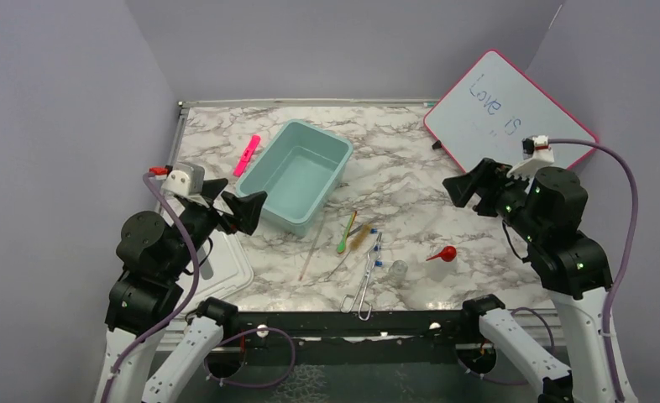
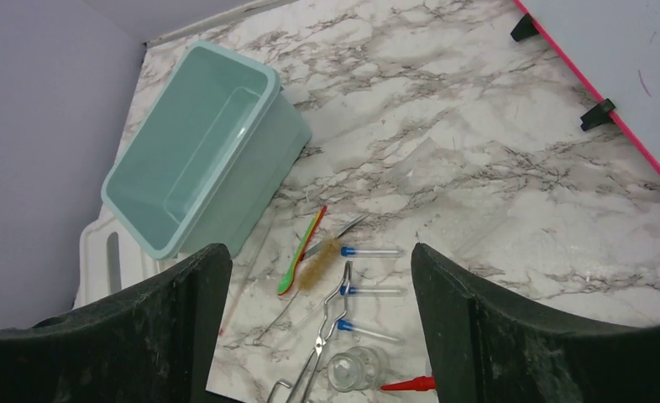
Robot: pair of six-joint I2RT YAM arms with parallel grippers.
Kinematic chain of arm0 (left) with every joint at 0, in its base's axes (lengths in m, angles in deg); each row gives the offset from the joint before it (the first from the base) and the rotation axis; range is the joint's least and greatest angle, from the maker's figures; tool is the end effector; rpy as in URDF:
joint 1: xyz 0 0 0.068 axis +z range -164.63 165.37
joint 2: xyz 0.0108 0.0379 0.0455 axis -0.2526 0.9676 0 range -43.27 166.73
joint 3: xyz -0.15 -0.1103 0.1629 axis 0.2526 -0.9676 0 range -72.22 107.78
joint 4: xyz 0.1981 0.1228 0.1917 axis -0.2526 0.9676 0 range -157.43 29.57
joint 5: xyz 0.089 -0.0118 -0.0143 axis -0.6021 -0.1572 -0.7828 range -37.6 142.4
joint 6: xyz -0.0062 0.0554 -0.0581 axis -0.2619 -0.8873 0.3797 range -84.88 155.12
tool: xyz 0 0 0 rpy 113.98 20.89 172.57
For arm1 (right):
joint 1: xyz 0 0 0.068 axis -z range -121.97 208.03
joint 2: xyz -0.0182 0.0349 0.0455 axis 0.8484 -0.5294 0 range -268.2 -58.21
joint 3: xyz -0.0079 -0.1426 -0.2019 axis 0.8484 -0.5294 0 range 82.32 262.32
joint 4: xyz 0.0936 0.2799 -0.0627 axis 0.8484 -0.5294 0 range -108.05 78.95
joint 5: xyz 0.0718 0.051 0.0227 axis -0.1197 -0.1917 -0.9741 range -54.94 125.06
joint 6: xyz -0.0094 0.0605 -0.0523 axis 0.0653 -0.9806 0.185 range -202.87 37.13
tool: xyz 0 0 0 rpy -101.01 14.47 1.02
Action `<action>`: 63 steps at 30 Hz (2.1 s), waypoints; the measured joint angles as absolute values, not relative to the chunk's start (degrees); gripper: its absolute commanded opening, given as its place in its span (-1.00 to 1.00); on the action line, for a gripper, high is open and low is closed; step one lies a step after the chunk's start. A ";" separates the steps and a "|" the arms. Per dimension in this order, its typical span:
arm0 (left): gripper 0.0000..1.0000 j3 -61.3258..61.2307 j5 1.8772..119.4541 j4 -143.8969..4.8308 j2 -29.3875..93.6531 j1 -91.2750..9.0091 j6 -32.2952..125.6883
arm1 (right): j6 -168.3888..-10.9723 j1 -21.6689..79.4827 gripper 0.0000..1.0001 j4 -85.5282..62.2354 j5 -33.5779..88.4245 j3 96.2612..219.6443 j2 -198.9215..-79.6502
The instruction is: Organize the chemistry lab equipment
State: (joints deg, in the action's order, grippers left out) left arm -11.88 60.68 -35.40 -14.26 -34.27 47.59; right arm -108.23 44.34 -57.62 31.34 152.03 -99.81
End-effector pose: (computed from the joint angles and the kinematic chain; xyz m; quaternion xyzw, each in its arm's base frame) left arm 0.1564 -0.0664 0.4278 0.0950 0.7050 -0.2432 0.6594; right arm 0.1970 0.0527 0.4142 0.0636 0.8087 0.2201 0.5417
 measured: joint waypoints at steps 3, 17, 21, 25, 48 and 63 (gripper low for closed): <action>0.97 -12.65 61.88 -36.80 -14.78 -34.27 47.96 | -108.30 44.56 0.82 -58.10 31.32 151.46 -99.90; 0.97 -21.78 70.08 -46.79 -17.89 -34.53 49.53 | -110.24 44.67 0.59 -60.70 34.00 141.15 -103.70; 0.97 -24.25 71.89 -48.14 -16.92 -34.53 49.73 | -111.71 44.67 0.54 -61.79 36.95 138.35 -106.52; 0.97 -27.01 72.44 -49.21 -16.12 -34.53 49.88 | -113.54 44.67 0.56 -63.82 40.85 135.92 -106.67; 0.90 -33.21 84.39 -69.36 3.29 -43.56 62.60 | -127.86 44.71 0.76 -65.31 44.67 136.36 -121.38; 0.97 -15.75 72.28 -81.58 39.97 -75.58 53.64 | -121.85 53.98 0.75 -49.51 31.64 144.34 -130.93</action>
